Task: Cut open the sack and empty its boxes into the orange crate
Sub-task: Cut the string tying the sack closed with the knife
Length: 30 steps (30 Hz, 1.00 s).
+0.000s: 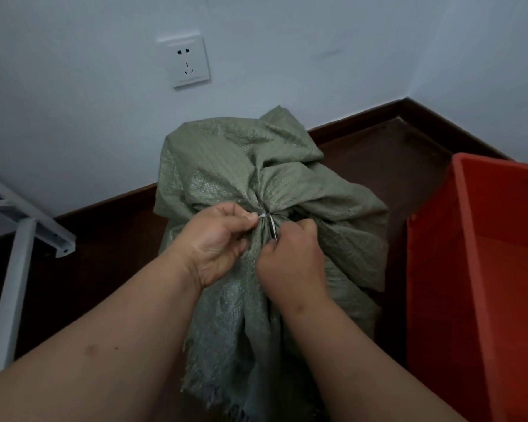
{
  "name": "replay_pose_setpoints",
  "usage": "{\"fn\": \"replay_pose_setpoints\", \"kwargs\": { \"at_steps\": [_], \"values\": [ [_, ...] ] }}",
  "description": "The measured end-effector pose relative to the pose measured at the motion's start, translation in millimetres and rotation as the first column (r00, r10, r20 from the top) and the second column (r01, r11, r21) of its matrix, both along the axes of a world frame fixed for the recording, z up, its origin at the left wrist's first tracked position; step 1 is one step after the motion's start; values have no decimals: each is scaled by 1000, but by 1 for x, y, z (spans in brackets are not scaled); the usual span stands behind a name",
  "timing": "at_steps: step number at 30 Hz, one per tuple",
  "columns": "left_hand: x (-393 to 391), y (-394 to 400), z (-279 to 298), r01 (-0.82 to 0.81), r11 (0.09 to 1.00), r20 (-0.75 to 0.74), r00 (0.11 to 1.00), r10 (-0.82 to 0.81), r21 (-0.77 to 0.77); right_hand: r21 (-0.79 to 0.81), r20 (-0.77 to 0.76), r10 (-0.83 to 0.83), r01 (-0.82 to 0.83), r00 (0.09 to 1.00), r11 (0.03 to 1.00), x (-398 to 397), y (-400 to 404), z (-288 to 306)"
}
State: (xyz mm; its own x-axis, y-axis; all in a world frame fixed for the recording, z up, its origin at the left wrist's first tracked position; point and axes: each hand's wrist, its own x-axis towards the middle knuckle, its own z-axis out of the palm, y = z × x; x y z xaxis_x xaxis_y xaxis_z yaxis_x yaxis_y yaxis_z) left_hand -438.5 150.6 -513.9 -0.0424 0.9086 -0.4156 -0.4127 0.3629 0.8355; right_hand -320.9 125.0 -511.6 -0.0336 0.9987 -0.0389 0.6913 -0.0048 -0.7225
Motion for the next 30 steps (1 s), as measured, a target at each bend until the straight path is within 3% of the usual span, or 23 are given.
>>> {"fn": "replay_pose_setpoints", "kwargs": {
  "at_steps": [7,12,17,21,27,30],
  "values": [
    [-4,0,0,-82,996,88,992,85,-38,9,59,73,-74,996,997,1,-9,-5],
    [10,4,6,-5,1000,-167,986,9,21,48,22,9,-10,1000,999,4,6,4],
    [-3,1,2,-96,994,13,995,96,-48,-24,83,99,-97,992,995,1,-12,-6],
    [10,0,5,-8,1000,-134,991,4,-28,9,47,2,-2,999,1000,5,3,1],
    [1,0,2,-66,997,18,998,67,-51,-25,96,60,-57,994,998,3,-5,-1],
    [12,1,7,-6,1000,-103,995,4,-26,0,53,3,-3,999,1000,5,8,6]
  ]
}}
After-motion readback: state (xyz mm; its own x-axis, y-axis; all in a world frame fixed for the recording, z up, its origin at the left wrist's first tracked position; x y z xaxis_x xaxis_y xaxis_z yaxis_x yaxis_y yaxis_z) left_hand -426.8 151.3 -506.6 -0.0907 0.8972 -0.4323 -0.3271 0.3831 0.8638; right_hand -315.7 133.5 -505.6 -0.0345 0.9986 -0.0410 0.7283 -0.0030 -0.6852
